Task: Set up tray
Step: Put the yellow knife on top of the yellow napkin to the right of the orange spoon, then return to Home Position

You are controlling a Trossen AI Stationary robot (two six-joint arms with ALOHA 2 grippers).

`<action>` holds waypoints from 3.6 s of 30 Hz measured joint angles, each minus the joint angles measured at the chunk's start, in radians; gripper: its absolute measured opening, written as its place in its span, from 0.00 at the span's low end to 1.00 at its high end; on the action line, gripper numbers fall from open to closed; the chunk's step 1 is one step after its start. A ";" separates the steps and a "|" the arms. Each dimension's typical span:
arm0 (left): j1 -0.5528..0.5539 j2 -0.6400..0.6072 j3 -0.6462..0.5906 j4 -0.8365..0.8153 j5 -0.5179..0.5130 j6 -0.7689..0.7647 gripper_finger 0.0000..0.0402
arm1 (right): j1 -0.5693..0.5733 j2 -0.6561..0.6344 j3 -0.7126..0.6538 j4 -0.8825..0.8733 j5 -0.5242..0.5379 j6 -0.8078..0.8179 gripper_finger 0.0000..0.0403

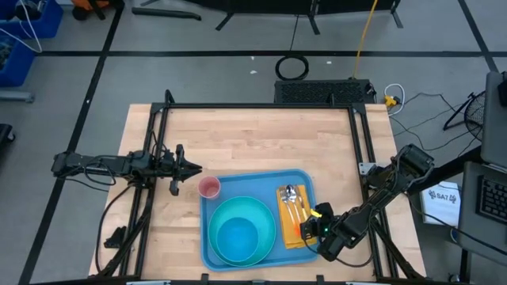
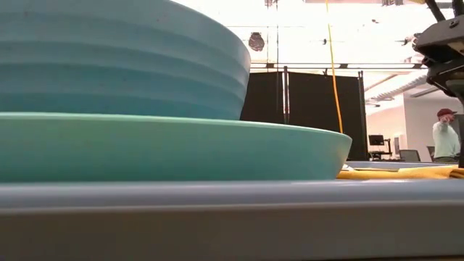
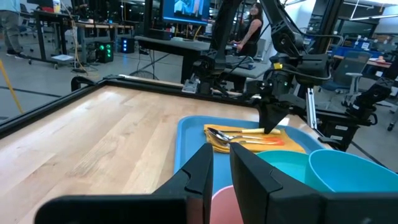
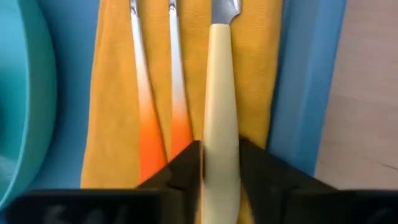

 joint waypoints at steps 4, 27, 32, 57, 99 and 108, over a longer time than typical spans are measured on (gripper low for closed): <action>0.000 0.000 0.000 0.001 0.000 0.000 0.14 | 0.000 -0.004 -0.026 0.059 0.007 -0.008 0.41; 0.000 0.000 0.000 0.001 0.000 0.000 0.14 | 0.066 -0.407 -0.047 -0.271 0.284 -0.277 0.50; 0.000 0.000 0.000 0.000 0.000 0.000 0.14 | 0.066 -0.553 -0.047 -0.441 0.564 -0.525 0.50; 0.000 0.000 0.000 0.000 0.000 0.000 0.14 | 0.111 -1.294 -0.699 0.249 0.830 -1.477 0.50; 0.000 0.000 0.000 0.000 0.000 0.000 0.14 | -0.460 -1.519 -0.891 0.670 -0.086 -2.062 0.36; 0.000 0.000 0.000 0.000 0.000 0.000 0.14 | -0.460 -1.519 -0.891 0.670 -0.084 -1.925 0.36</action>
